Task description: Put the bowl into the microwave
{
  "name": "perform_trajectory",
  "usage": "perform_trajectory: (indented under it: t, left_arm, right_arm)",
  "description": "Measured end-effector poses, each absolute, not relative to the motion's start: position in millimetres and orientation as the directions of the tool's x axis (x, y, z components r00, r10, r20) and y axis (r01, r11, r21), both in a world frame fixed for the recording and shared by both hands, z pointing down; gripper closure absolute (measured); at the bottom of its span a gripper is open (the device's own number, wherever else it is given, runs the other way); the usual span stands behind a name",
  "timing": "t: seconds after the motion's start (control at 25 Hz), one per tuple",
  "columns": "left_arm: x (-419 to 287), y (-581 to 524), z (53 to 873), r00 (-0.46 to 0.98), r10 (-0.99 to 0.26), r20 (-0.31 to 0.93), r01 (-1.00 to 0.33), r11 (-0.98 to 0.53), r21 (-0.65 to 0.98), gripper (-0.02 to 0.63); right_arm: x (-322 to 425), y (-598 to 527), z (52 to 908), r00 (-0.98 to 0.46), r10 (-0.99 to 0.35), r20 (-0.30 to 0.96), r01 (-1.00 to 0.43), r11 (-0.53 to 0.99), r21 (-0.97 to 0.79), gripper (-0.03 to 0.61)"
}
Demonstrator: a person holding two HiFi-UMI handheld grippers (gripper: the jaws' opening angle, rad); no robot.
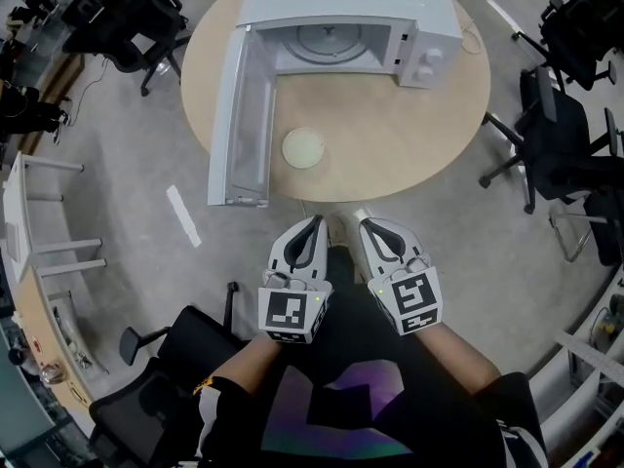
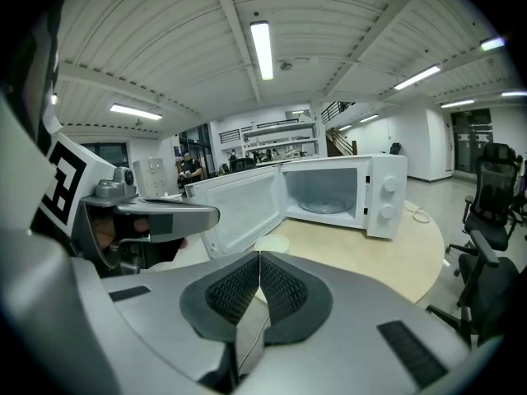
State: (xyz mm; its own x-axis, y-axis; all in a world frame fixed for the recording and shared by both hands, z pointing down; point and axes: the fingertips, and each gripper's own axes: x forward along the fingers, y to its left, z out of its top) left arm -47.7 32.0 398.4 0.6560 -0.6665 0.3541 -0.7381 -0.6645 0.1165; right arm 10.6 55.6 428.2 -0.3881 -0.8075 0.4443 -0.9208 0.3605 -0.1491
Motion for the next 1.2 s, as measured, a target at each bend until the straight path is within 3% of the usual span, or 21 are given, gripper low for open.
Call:
perform_trajectory:
  t: [0.52, 1.2]
  left_arm:
    - [-33.5, -49.5, 394.6, 0.693, -0.670, 0.267, -0.716, -0.681, 0.150, 0.568]
    - [-46.7, -107.4, 392.9, 0.721, -0.630, 0.290, -0.684, -0.714, 0.150, 0.568]
  right_arm:
    - [27.6, -22.1, 435.0, -0.351, -0.780, 0.518, -0.934, 0.331, -0.134, 0.563]
    - [21.4, -91.4, 425.4, -0.310, -0.788, 0.532, -0.948, 0.298, -0.111, 0.563]
